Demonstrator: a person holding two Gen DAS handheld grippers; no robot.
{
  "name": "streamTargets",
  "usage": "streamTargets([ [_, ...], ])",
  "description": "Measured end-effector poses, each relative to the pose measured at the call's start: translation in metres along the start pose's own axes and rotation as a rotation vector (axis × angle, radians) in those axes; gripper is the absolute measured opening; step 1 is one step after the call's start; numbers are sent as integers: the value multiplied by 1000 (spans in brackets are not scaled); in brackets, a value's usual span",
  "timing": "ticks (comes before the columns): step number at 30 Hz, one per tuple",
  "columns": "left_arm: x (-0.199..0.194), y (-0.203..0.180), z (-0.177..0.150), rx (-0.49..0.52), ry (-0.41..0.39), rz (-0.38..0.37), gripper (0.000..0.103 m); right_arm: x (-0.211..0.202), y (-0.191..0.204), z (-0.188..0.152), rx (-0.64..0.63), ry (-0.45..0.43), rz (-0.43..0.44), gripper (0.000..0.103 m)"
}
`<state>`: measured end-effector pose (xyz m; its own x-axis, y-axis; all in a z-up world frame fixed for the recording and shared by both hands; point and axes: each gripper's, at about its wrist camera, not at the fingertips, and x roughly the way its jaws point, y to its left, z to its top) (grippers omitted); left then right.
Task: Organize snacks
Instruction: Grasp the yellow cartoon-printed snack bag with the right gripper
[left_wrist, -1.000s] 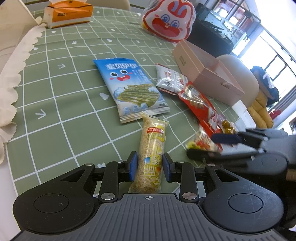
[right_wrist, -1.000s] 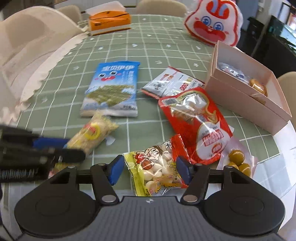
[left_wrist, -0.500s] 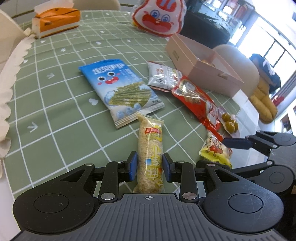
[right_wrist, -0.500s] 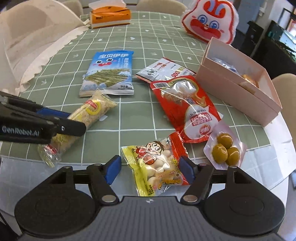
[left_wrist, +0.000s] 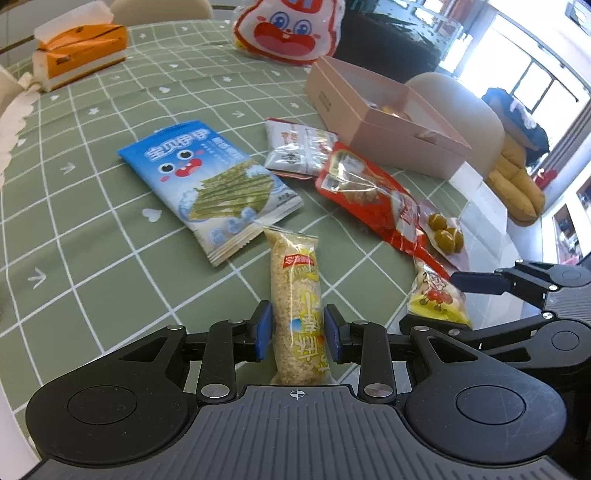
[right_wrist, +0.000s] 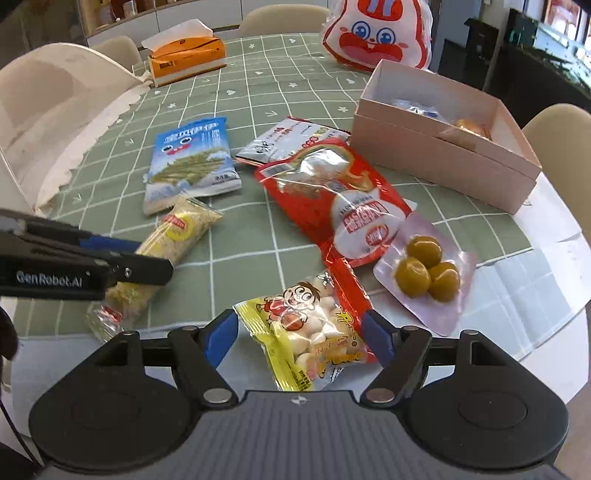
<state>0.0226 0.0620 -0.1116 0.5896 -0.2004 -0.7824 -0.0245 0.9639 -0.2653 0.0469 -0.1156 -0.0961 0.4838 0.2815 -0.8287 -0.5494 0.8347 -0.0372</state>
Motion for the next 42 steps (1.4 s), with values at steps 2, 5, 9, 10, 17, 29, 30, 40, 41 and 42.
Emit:
streamTargets([
  [2, 1, -5, -1, 24, -1, 19, 34, 2, 2, -1, -3, 5, -8, 77],
  [5, 1, -10, -3, 49, -8, 43, 34, 3, 4, 0, -17, 7, -15, 77],
  [9, 2, -15, -3, 68, -9, 63, 34, -4, 1, -1, -18, -29, -39, 77],
  [10, 2, -15, -4, 67, -10, 64, 34, -6, -2, -1, -8, -35, -42, 77],
  [17, 2, -13, -3, 46, -13, 59, 35, 0, -13, -2, 15, 11, -1, 77],
  [29, 2, -12, -3, 19, -25, 62, 34, -9, -17, 4, 0, 30, 59, 77],
  [30, 2, -11, -4, 17, -30, 61, 35, -6, -18, 6, 13, 43, 70, 77],
  [40, -2, -5, -9, -3, -43, 39, 33, 20, -8, 22, -8, 59, 76, 72],
  [41, -3, -5, -9, -4, -43, 38, 33, 19, -7, 23, -17, 57, 79, 64],
  [42, -3, -5, -9, -6, -44, 38, 33, 16, -5, 23, -32, 53, 80, 63],
])
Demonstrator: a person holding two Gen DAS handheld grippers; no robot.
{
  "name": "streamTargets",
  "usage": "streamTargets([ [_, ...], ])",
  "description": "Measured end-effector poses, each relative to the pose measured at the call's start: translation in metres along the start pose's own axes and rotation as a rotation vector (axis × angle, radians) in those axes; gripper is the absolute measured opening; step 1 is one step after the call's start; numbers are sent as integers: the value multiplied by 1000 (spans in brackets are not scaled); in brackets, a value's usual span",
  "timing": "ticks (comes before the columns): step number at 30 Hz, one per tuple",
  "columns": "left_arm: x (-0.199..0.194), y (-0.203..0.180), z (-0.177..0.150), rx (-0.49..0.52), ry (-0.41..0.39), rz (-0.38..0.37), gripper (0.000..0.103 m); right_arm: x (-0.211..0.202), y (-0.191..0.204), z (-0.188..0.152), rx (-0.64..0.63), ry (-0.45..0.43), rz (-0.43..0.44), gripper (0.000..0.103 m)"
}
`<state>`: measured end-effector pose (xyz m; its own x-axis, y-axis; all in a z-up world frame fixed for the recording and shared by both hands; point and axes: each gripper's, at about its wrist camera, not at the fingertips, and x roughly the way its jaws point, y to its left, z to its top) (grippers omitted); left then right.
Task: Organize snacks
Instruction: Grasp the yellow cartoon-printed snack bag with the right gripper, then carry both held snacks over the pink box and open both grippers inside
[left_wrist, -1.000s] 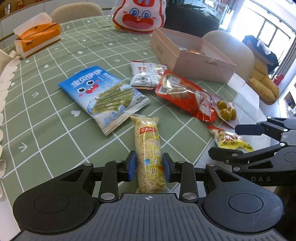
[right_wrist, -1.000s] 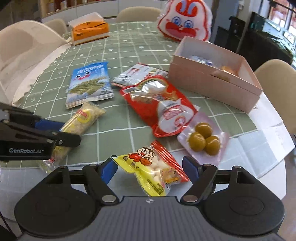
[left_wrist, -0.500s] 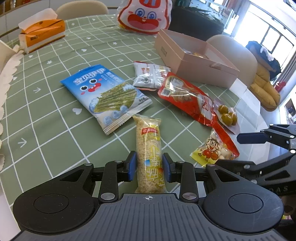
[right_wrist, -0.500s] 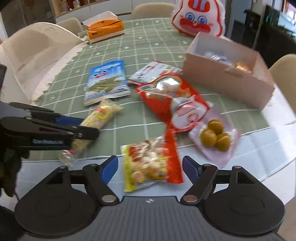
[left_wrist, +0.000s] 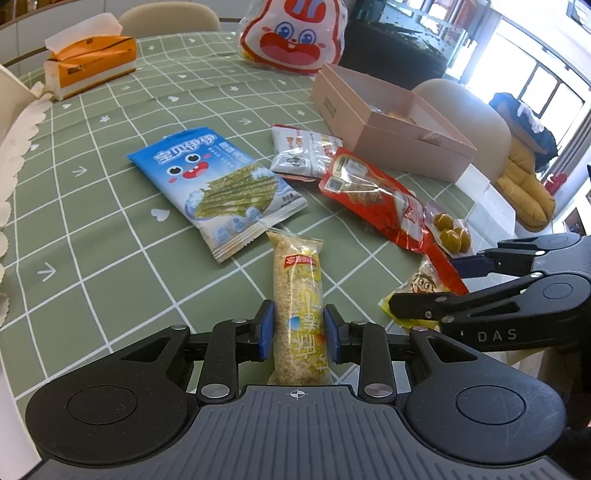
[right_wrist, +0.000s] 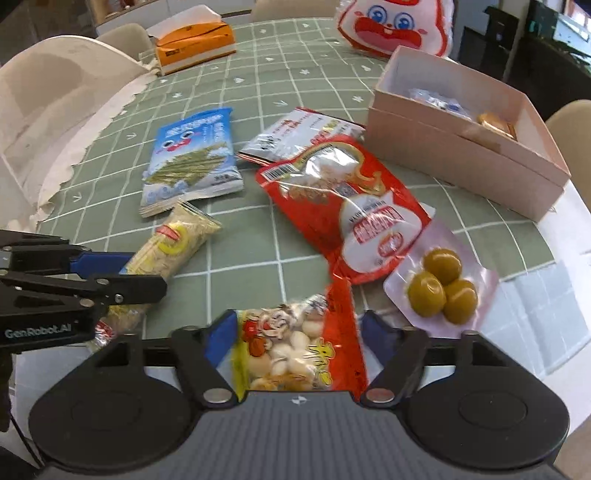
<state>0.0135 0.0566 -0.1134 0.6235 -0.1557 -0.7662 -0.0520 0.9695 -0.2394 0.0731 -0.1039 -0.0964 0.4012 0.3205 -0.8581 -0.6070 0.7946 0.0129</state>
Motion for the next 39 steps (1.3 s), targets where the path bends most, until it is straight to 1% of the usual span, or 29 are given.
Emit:
streamTargets([
  [1, 0, 0, 0, -4, -2, 0, 33, -3, 2, 0, -15, -4, -1, 55],
  [2, 0, 0, 0, -8, -4, 1, 33, -5, 4, 0, -28, -4, -3, 51],
  [3, 0, 0, 0, -11, -4, 4, 33, -7, 5, -1, -39, 0, -3, 50],
  [8, 1, -6, 3, -24, 8, 32, 33, -23, 3, -3, -49, -11, 6, 49],
  [12, -1, -8, -2, -65, 20, -21, 32, -39, -8, -3, -34, -47, -7, 49],
  [15, -6, -20, -3, -55, 35, -39, 32, -54, -20, -5, -9, -86, -9, 49],
  [17, -10, -33, 4, -39, 37, -65, 32, -64, -32, -6, 13, -108, -7, 49],
  [19, -17, -50, 22, -20, 16, -107, 32, -76, -46, -3, 21, -135, -22, 49],
  [21, -27, -67, 46, -2, -36, -144, 32, -89, -62, 7, 25, -173, -40, 49],
  [23, -38, -84, 79, 25, -100, -181, 32, -108, -80, 22, 9, -236, -65, 49],
  [25, -49, -103, 119, 52, -172, -208, 32, -133, -100, 45, -6, -319, -84, 49],
  [26, -53, -112, 137, 61, -205, -211, 32, -145, -109, 57, -8, -356, -86, 49],
  [28, -56, -130, 171, 93, -256, -195, 32, -168, -131, 85, -7, -435, -88, 49],
  [30, -48, -150, 201, 129, -298, -138, 32, -183, -156, 115, 13, -485, -92, 49],
  [32, -33, -164, 220, 123, -299, -89, 32, -188, -177, 138, 28, -514, -107, 49],
  [34, -13, -175, 231, 121, -279, -58, 33, -186, -200, 156, 50, -522, -111, 49],
  [36, 8, -184, 236, 117, -250, -29, 33, -178, -220, 167, 71, -513, -86, 49],
  [39, 33, -191, 238, 98, -216, -7, 33, -161, -244, 174, 89, -487, -55, 49],
])
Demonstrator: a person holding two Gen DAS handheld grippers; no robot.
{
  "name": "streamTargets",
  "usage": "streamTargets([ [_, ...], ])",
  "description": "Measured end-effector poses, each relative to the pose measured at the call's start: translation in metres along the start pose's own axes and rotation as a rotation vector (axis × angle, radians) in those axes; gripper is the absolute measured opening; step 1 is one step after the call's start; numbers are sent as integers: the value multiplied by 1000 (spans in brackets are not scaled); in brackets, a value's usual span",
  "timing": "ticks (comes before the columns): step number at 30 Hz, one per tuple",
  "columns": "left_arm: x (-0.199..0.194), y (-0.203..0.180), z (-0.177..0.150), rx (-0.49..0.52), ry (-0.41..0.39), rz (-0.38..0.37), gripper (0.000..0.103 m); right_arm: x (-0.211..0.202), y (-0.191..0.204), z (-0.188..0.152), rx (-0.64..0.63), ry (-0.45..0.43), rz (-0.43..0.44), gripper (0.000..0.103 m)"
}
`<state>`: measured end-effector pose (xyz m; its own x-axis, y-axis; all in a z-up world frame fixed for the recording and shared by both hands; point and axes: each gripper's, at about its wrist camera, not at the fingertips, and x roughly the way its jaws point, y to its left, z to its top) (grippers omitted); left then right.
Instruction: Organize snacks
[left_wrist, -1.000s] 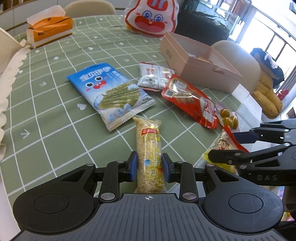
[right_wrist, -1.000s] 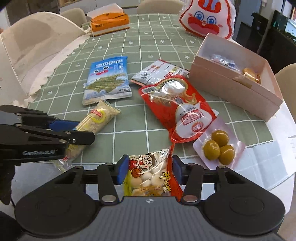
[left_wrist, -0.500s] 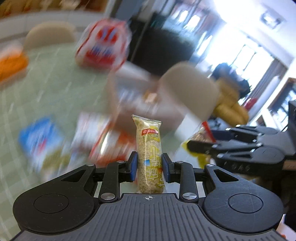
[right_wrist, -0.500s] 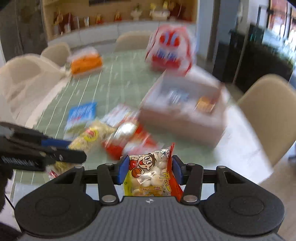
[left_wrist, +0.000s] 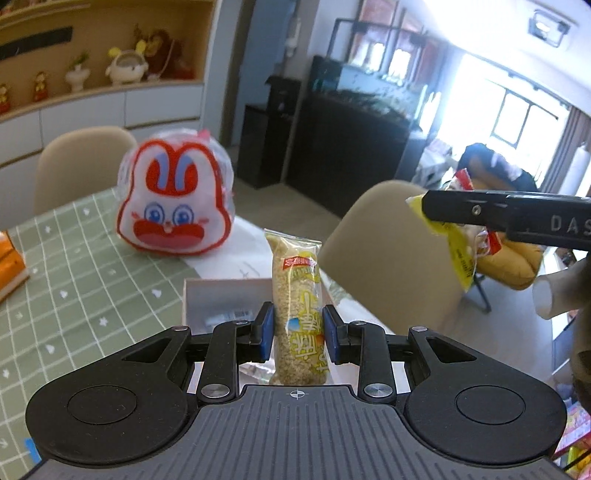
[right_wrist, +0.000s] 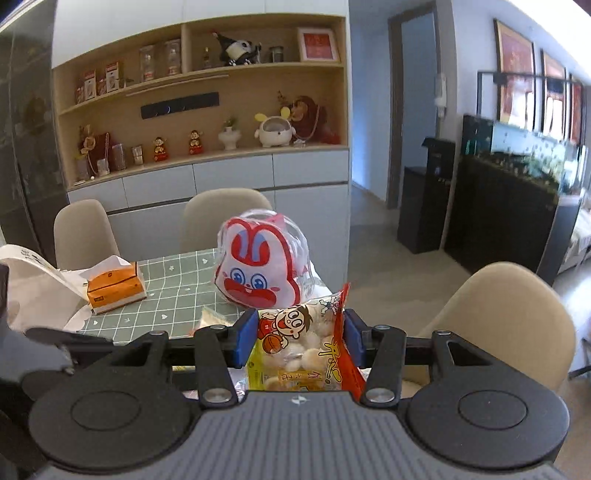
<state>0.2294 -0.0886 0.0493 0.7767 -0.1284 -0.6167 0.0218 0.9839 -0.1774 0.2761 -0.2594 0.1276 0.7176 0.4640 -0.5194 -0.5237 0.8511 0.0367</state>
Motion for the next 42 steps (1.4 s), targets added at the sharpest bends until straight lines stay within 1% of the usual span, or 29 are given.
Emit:
streamTargets([
  [3, 24, 4, -2, -37, 28, 22, 33, 27, -17, -6, 3, 45, 33, 49],
  [4, 34, 6, -5, -68, 43, 19, 33, 35, -20, -10, 4, 63, 44, 49],
  [7, 66, 24, -15, -200, 101, -29, 33, 70, -32, -18, 16, 132, 92, 49],
  [9, 92, 40, -29, -303, 162, -54, 33, 92, -35, -25, 32, 182, 129, 49],
  [11, 114, 52, -44, -363, 217, -39, 33, 120, -32, -31, 40, 237, 155, 49],
  [12, 119, 55, -51, -376, 217, -21, 32, 133, -29, -35, 35, 262, 158, 49],
  [14, 117, 57, -59, -370, 161, 21, 32, 158, -21, -42, 15, 310, 166, 49],
  [15, 112, 57, -60, -358, 118, 38, 32, 171, -16, -46, 9, 333, 177, 49],
  [17, 101, 58, -57, -339, 55, 57, 32, 189, -9, -51, 3, 368, 196, 51],
  [18, 96, 59, -53, -337, 38, 59, 32, 199, -5, -54, -2, 386, 204, 52],
  [19, 90, 62, -51, -345, 31, 61, 32, 207, -2, -56, -7, 405, 191, 56],
  [20, 82, 64, -50, -359, 21, 62, 32, 215, 1, -58, -5, 422, 167, 57],
  [22, 63, 70, -51, -375, -10, 79, 32, 221, 2, -59, 15, 437, 166, 57],
  [24, 47, 75, -54, -380, -24, 117, 32, 218, 0, -56, 35, 425, 204, 58],
  [25, 39, 79, -57, -390, -21, 136, 32, 214, 0, -54, 41, 407, 228, 60],
  [26, 28, 83, -60, -403, -15, 148, 32, 209, -1, -53, 42, 390, 233, 63],
  [28, 13, 88, -68, -418, -1, 152, 32, 193, 1, -50, 23, 349, 222, 64],
  [31, -7, 92, -84, -389, 28, 146, 32, 164, 4, -58, -16, 321, 217, 64],
  [35, -23, 95, -116, -340, 110, 158, 32, 118, 15, -89, -20, 313, 285, 64],
  [38, -29, 102, -140, -364, 161, 127, 32, 86, 29, -117, -16, 311, 284, 64],
  [40, -33, 108, -154, -397, 189, 99, 32, 78, 41, -140, 10, 354, 312, 64],
  [42, -37, 115, -165, -414, 211, 84, 32, 82, 53, -162, 49, 404, 305, 64],
])
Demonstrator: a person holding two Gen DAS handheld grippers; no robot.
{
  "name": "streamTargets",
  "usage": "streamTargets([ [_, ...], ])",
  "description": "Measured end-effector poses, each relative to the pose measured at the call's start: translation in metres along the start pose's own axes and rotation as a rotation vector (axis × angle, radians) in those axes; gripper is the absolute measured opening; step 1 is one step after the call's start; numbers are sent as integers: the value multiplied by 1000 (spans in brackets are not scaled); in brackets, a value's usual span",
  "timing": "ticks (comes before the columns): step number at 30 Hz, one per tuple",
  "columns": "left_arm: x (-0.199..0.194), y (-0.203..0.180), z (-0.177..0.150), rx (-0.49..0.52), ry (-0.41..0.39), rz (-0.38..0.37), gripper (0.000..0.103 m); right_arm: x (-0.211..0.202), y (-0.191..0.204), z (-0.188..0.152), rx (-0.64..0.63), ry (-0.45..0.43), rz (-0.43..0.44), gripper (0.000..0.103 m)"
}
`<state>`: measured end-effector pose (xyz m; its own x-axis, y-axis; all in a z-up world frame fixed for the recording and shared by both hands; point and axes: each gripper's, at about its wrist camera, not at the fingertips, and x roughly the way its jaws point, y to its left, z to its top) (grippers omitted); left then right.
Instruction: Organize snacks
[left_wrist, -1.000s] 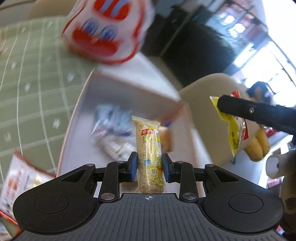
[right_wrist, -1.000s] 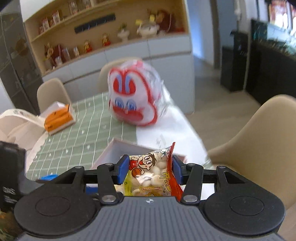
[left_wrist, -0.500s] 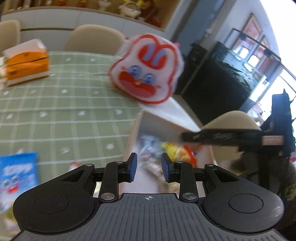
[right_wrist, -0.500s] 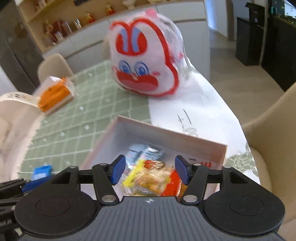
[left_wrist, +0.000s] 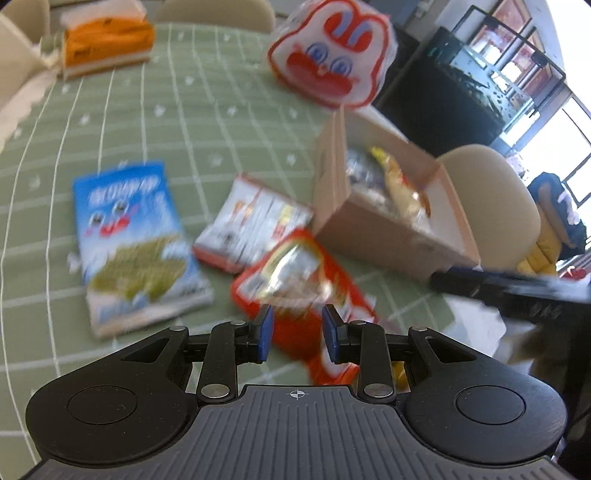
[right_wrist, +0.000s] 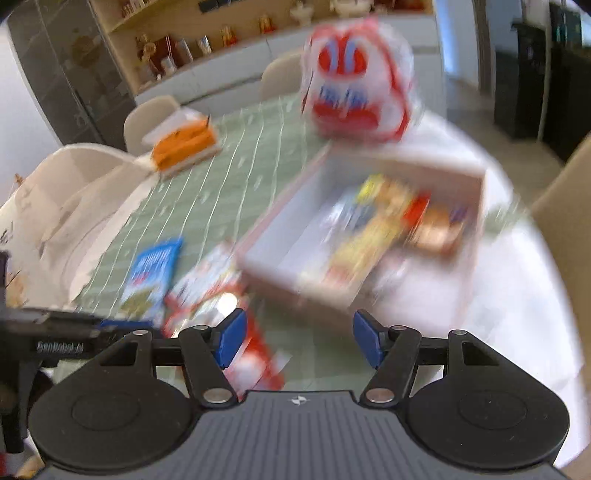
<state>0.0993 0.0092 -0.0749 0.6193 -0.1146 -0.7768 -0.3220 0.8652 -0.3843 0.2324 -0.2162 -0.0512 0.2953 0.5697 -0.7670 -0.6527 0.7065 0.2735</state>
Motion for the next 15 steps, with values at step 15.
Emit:
streamTargets([
  [15, -19, 65, -17, 11, 18, -66, 32, 50, 90, -46, 0, 6, -19, 65],
])
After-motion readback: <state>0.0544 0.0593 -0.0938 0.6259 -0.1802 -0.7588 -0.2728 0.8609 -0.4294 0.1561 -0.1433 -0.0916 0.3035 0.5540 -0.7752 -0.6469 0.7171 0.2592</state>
